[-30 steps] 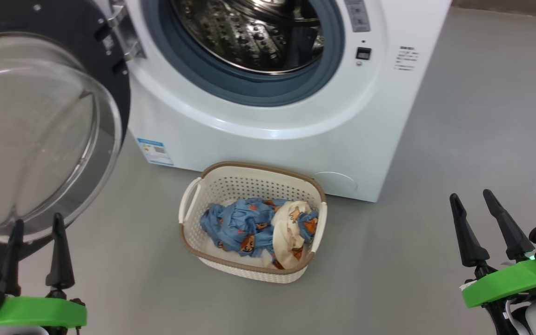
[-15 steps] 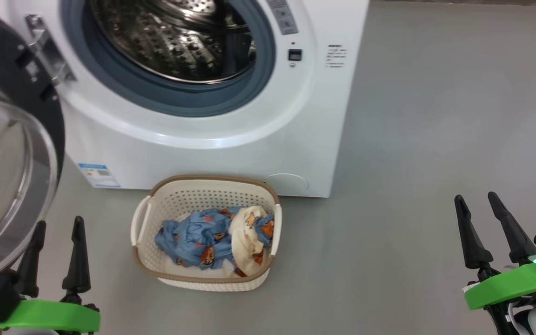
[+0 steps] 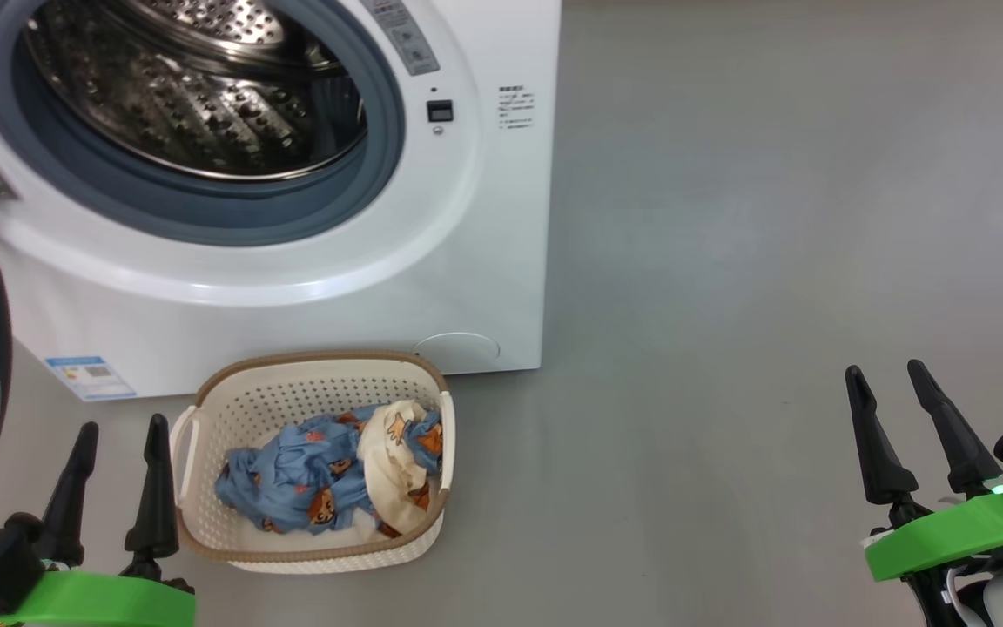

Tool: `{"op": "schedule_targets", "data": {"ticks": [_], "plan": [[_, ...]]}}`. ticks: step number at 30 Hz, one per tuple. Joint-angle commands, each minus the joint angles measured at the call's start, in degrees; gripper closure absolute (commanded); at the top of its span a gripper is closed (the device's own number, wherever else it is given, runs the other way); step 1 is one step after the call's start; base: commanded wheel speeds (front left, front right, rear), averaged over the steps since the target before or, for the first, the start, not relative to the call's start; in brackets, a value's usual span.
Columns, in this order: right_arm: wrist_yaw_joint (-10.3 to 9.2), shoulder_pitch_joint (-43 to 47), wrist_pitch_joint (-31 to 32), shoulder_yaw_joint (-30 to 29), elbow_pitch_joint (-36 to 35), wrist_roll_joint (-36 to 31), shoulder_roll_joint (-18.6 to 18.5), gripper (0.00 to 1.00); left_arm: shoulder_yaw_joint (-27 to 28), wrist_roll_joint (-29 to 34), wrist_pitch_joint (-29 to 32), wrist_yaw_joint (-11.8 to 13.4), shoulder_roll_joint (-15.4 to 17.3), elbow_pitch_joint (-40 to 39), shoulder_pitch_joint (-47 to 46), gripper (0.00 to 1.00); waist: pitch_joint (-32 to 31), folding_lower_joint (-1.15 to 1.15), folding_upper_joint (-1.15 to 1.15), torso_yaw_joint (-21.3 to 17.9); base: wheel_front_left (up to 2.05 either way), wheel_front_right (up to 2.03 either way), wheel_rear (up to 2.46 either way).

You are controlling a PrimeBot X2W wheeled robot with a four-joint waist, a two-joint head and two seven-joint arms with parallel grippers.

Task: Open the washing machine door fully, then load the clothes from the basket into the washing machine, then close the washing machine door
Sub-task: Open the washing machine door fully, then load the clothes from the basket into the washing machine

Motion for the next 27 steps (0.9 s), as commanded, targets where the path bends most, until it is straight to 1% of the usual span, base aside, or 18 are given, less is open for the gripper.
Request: {"op": "schedule_targets", "data": {"ticks": [1,9,20,24,27], "plan": [[0.32,-0.05,-0.54,0.95,-1.48,-0.58,-0.92,0.0,1.8,-0.9,-0.36,0.03,1.64,-1.89,-0.57,0.0,-0.39,0.0,0.0,-1.34,0.0,0.0,0.0],[0.32,1.21,-0.54,0.76,-1.83,-0.14,-0.79,0.0,1.83,-2.18,-0.36,0.03,1.97,-2.38,0.98,0.0,-1.39,0.0,0.0,-2.98,0.0,0.0,0.0],[0.32,0.88,-0.54,0.21,-1.95,-0.37,-0.55,0.0,1.18,-3.21,-0.36,0.03,2.25,-2.42,0.65,0.0,-1.0,0.0,0.0,-2.87,0.0,-0.01,0.01],[0.32,0.69,-0.54,0.23,-2.07,-0.37,-0.43,0.0,0.75,-4.02,-0.36,0.03,2.55,-2.51,0.43,0.0,-0.63,0.0,0.0,-2.77,0.16,-0.62,0.45],[0.32,0.51,-0.54,0.42,-2.21,-0.34,-0.25,0.0,0.62,-4.36,-0.36,0.03,2.89,-2.71,0.37,0.0,-0.4,0.0,0.0,-2.82,0.37,-1.37,1.0]]}}
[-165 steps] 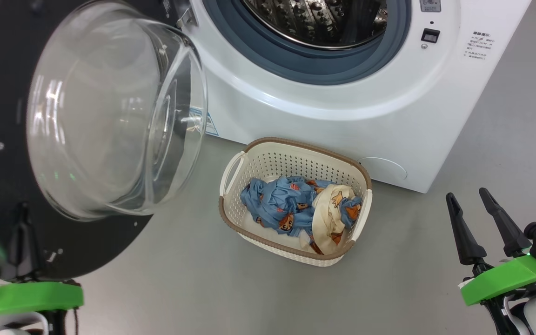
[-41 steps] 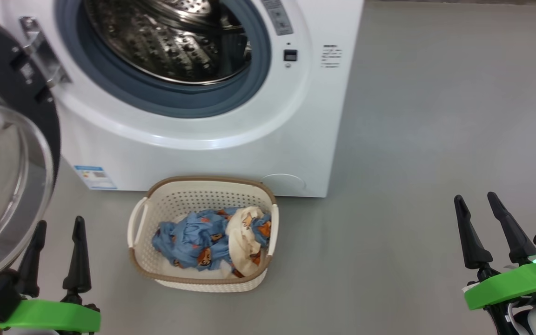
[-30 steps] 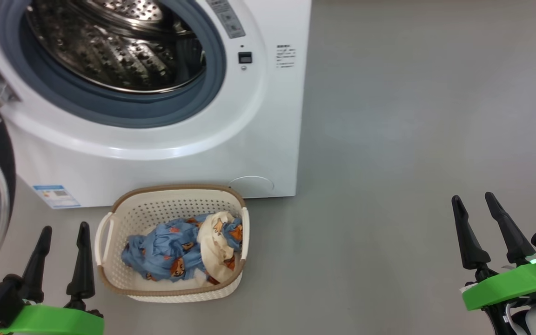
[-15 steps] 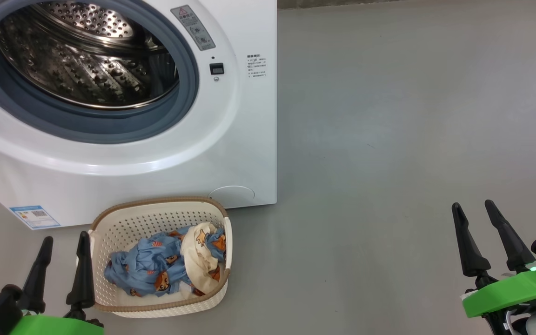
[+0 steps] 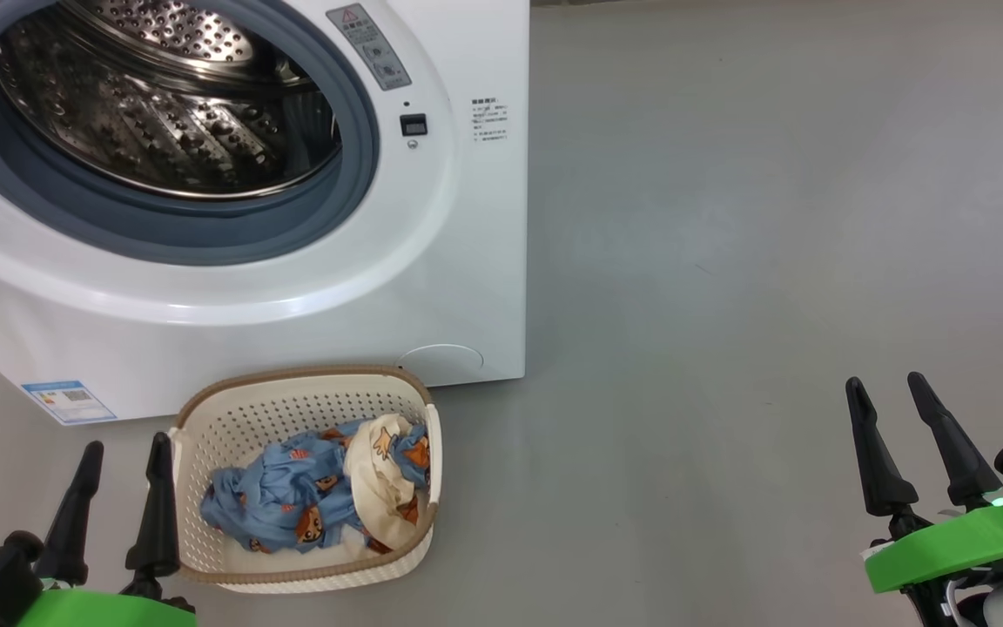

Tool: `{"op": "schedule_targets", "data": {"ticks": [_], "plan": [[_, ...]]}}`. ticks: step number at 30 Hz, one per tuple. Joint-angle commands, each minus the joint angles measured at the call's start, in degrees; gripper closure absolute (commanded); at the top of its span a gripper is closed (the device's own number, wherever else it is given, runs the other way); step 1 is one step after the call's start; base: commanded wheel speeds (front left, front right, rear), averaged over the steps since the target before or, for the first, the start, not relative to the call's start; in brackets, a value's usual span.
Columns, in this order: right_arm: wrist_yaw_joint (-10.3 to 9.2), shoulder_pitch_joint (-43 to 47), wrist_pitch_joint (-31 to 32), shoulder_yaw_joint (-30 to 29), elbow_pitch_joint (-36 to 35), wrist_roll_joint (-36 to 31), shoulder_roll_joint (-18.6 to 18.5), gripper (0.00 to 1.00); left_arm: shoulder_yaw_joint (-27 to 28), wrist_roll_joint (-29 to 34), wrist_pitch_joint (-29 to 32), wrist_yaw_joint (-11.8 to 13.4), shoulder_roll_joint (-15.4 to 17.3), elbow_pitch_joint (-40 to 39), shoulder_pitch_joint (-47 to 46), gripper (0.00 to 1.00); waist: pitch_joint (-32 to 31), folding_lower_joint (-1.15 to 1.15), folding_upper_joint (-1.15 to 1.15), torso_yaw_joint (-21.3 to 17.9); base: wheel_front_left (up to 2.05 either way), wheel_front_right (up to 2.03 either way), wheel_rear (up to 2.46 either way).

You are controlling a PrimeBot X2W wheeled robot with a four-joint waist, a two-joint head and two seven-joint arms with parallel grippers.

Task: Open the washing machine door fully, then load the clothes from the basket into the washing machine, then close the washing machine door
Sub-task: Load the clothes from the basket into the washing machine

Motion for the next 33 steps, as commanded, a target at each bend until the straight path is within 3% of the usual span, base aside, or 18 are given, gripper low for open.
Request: {"op": "schedule_targets", "data": {"ticks": [1,13,33], "plan": [[0.32,-1.05,-0.54,0.89,-1.6,-0.39,-0.72,0.0,1.97,-0.74,-0.36,0.03,2.0,-1.76,-1.81,0.0,0.15,0.0,0.0,-0.02,0.48,-1.79,1.31],[0.32,-1.79,-0.54,0.61,-1.84,-0.57,0.04,0.0,1.99,0.26,-0.36,0.03,2.29,-3.16,-3.13,0.0,1.53,0.0,0.0,0.0,0.55,-1.53,0.97],[0.32,-3.33,-0.54,0.18,-2.43,-0.82,0.62,0.0,-1.93,0.83,-0.36,0.03,-0.46,1.61,-4.33,0.0,4.78,0.0,0.0,0.36,0.08,-0.09,0.01]]}}
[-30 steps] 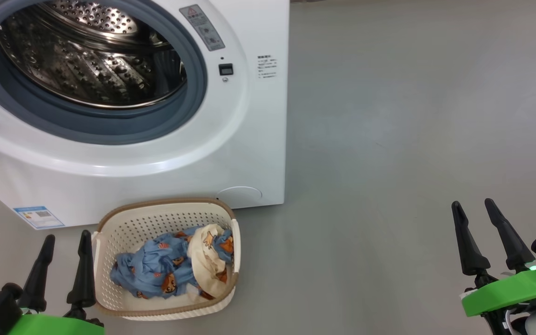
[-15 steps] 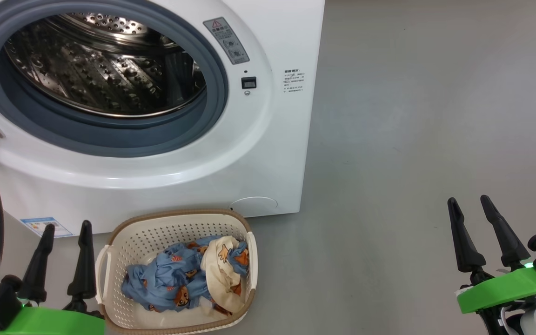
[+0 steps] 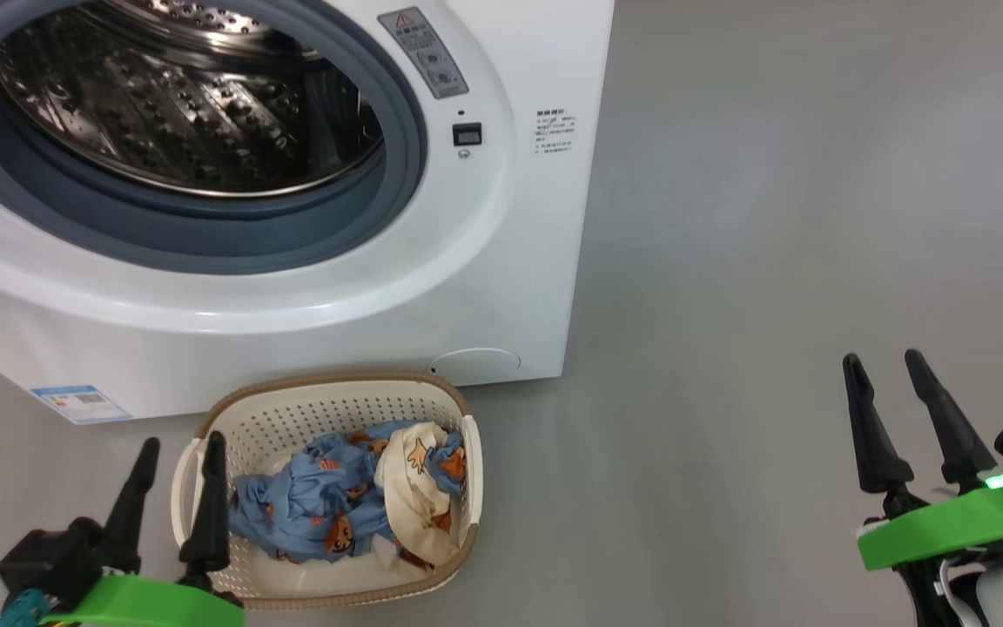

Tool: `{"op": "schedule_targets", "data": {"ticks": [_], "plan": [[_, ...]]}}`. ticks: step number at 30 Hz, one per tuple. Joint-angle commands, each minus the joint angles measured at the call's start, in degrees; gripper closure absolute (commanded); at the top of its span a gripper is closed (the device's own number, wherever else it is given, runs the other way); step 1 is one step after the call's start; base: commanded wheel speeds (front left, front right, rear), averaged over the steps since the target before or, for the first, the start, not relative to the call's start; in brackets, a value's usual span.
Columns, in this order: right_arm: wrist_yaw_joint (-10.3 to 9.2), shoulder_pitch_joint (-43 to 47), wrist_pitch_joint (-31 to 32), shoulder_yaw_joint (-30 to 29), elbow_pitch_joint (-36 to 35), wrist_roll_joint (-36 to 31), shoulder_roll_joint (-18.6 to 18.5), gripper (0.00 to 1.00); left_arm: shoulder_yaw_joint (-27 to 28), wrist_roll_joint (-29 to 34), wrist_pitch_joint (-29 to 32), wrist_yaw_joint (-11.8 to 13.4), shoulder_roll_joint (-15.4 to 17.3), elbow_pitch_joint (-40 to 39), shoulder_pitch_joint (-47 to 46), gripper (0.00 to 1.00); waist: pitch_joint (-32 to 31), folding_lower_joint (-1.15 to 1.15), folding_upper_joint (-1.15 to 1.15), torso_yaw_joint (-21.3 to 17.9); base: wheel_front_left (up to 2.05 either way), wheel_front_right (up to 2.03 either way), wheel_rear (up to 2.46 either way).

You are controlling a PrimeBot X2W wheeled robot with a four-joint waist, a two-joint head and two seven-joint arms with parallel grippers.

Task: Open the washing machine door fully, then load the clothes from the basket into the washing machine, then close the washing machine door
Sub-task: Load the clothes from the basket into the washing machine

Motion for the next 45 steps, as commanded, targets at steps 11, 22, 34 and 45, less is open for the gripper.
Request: {"op": "schedule_targets", "data": {"ticks": [11,22,34,45], "plan": [[0.32,-5.15,-0.54,0.43,-2.94,-1.13,-0.16,0.0,-4.7,-5.31,-0.36,0.03,0.07,7.85,-7.94,0.0,6.44,0.0,0.0,-0.72,0.0,0.0,0.0],[0.32,-10.25,-0.54,0.49,-4.02,-1.41,0.87,0.0,-13.17,-11.32,-0.36,0.03,0.47,21.68,-16.84,0.0,15.78,0.0,0.0,-2.88,0.0,0.0,0.0],[0.32,-15.23,-0.54,0.91,-5.66,-1.91,2.63,0.0,-24.93,-17.45,-0.36,0.03,2.11,33.72,-27.72,0.0,25.61,0.0,0.0,-5.73,0.0,0.0,0.0],[0.32,-18.67,-0.54,2.11,-7.35,-2.07,4.08,0.0,-35.84,-26.36,3.53,0.03,6.47,38.58,-37.75,0.0,33.4,0.0,0.0,-9.39,0.0,0.0,0.0]]}}
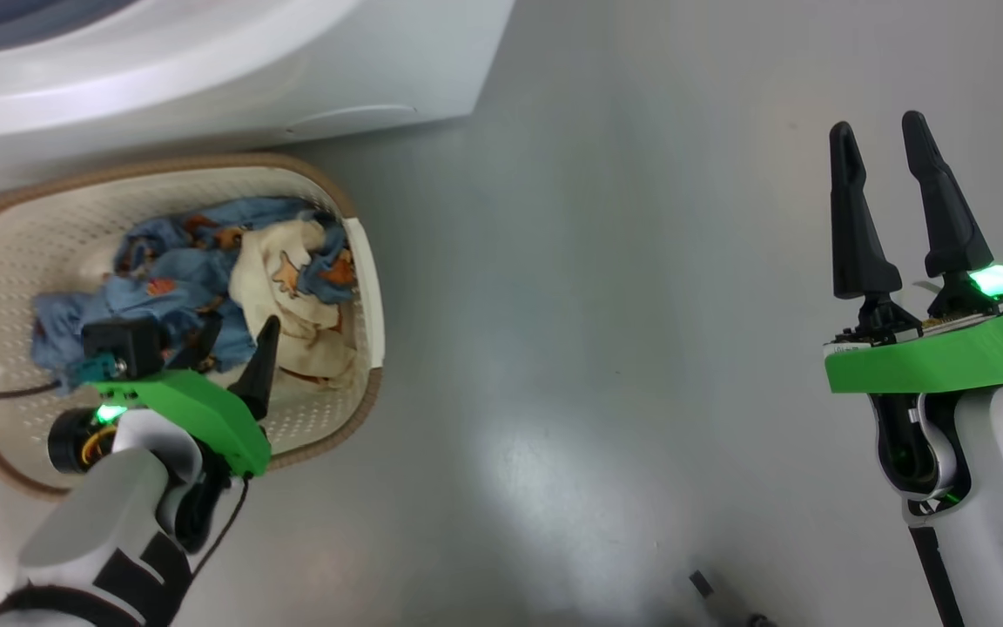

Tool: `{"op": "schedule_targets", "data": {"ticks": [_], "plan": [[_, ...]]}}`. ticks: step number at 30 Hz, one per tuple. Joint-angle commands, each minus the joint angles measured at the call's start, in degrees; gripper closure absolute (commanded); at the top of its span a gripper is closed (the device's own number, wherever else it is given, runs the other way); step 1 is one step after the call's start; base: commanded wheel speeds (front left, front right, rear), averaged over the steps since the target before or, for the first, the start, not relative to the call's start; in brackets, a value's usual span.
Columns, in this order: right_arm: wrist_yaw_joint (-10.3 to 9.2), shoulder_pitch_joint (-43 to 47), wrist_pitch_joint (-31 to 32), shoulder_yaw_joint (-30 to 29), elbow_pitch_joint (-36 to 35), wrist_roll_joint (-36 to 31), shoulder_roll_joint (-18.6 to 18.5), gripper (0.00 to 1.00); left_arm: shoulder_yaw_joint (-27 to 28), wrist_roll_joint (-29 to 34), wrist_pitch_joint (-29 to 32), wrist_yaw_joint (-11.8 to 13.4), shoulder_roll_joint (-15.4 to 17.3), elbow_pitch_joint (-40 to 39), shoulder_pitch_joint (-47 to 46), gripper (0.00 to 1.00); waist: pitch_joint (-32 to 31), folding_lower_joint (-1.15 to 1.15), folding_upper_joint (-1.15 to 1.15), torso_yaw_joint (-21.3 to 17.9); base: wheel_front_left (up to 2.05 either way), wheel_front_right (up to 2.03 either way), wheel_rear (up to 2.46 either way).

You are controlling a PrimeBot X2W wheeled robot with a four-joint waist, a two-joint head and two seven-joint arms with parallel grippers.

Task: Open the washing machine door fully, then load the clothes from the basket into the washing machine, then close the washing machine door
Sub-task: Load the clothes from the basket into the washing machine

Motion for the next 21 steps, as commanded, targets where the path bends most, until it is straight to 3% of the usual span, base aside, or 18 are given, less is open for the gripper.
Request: {"op": "schedule_targets", "data": {"ticks": [1,11,21], "plan": [[0.32,0.32,-0.46,1.03,-1.7,-0.08,0.02,0.0,0.28,-1.03,0.25,0.03,2.5,-0.2,-0.83,0.0,3.1,0.0,0.0,-2.52,0.0,0.0,0.0],[0.32,-0.69,-0.46,1.48,-2.95,-0.27,0.49,0.0,-5.77,-7.76,3.29,0.03,6.5,-0.41,-5.9,0.0,7.18,0.0,0.0,-4.72,0.0,0.0,0.0],[0.32,-1.44,-0.46,2.62,-4.06,-0.59,1.26,0.0,-10.48,-11.49,2.59,0.03,9.04,0.49,-10.22,0.0,9.4,0.0,0.0,-5.71,0.0,0.0,0.0]]}}
